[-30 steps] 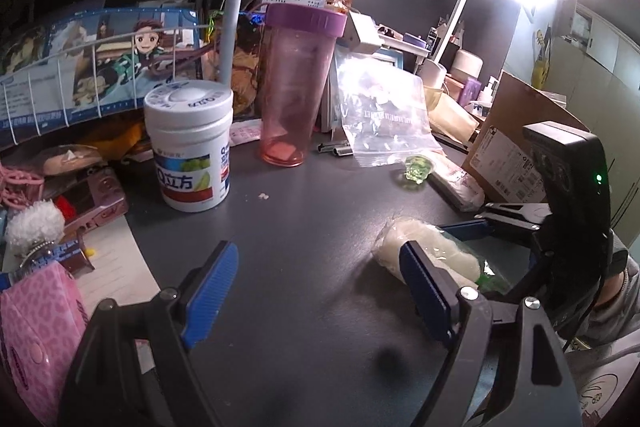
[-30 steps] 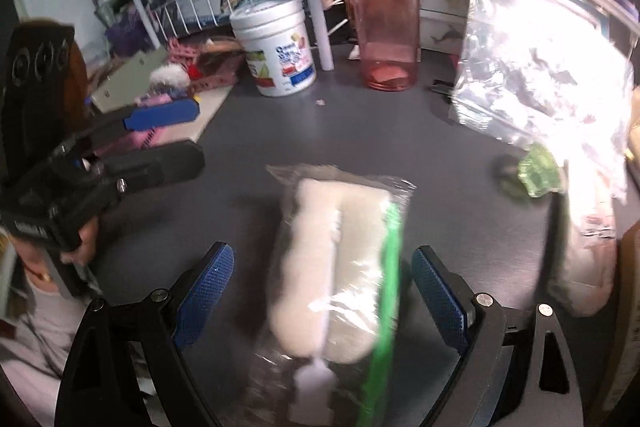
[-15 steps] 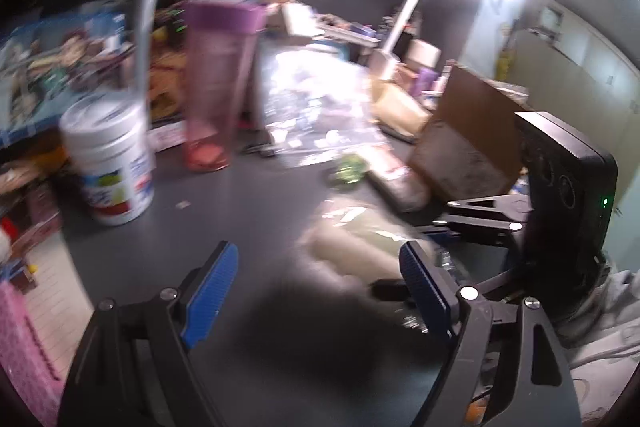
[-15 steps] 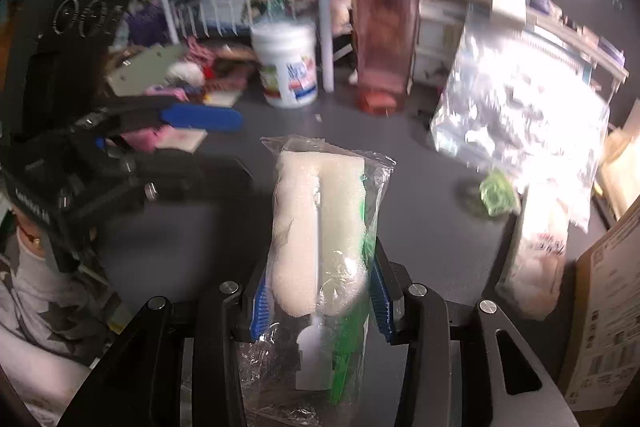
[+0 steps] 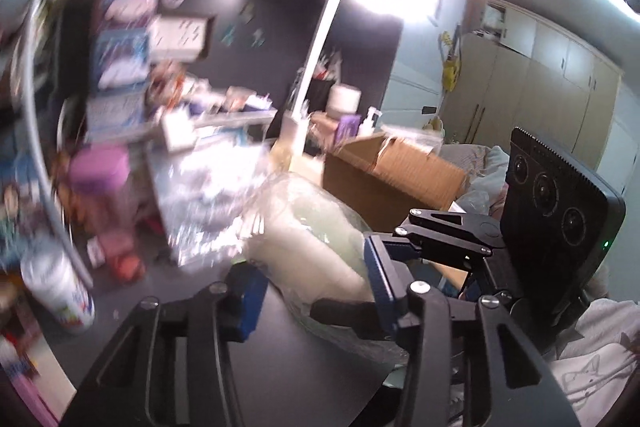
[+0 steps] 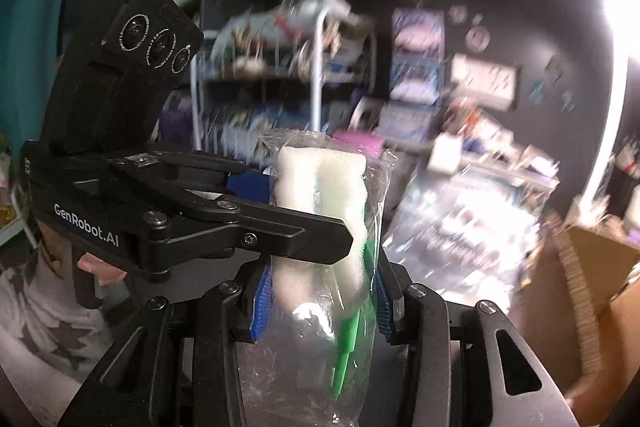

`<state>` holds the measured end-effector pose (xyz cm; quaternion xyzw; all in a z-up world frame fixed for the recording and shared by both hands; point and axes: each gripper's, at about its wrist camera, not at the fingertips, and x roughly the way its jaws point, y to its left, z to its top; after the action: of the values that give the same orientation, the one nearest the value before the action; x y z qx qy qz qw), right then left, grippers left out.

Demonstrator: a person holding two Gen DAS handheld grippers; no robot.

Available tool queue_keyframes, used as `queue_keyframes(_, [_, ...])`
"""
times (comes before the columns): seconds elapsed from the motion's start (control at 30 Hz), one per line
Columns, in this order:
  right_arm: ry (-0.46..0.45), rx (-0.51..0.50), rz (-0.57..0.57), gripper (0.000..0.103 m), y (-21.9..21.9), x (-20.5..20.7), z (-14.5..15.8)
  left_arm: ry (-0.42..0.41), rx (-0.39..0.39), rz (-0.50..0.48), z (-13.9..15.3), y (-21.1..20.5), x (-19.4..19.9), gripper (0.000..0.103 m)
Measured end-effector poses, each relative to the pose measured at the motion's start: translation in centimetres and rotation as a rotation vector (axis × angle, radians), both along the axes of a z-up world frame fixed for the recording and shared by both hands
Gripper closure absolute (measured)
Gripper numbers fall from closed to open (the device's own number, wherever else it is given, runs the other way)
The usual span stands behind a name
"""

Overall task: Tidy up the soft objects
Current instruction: 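Carry the bagged foam item into the box and open the right gripper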

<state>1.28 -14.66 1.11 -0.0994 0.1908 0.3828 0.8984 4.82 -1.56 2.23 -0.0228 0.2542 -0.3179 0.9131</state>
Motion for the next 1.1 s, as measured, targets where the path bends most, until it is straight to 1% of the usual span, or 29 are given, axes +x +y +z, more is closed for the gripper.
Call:
queue_keyframes(0.07, [-0.045, 0.019, -0.021, 0.066, -1.5, -0.2, 1.3, -0.045, 0.024, -0.012, 2.0, -2.0, -0.1, 0.063])
queue_keyframes(0.23, [-0.126, 0.059, -0.078, 0.066, -5.5, -0.2, 4.1, -0.126, 0.091, -0.05, 5.3, -7.0, 0.4, 0.063])
queue_keyframes(0.33, [-0.157, 0.071, -0.125, 0.066, -8.1, -0.2, 5.0, -0.138, 0.119, -0.087, 6.4, -9.9, 1.5, 0.064])
queue_keyframes(0.47, [-0.155, 0.094, -0.189, 0.066, -11.9, 0.7, 5.4, -0.131, 0.143, -0.137, 6.9, -13.6, 3.1, 0.066])
queue_keyframes(0.6, [-0.142, 0.109, -0.244, 0.066, -14.9, 1.5, 4.9, -0.114, 0.167, -0.176, 6.6, -17.0, 4.8, 0.066])
queue_keyframes(0.77, [-0.088, 0.096, -0.282, 0.066, -17.5, 3.4, 3.2, -0.048, 0.208, -0.204, 5.0, -19.9, 7.2, 0.066])
queue_keyframes(0.97, [-0.026, 0.016, -0.33, 0.066, -18.1, 5.0, 1.0, 0.035, 0.25, -0.214, 2.7, -21.7, 9.5, 0.065])
queue_keyframes(1.0, [-0.016, 0.002, -0.338, 0.066, -18.1, 5.1, 0.8, 0.044, 0.253, -0.216, 2.5, -21.9, 9.7, 0.064])
queue_keyframes(1.07, [-0.007, -0.045, -0.363, 0.065, -18.0, 5.3, 0.4, 0.057, 0.265, -0.217, 2.0, -22.3, 10.1, 0.057])
queue_keyframes(1.1, [-0.008, -0.072, -0.374, 0.065, -18.0, 5.3, 0.2, 0.06, 0.273, -0.216, 1.9, -22.4, 10.2, 0.05])
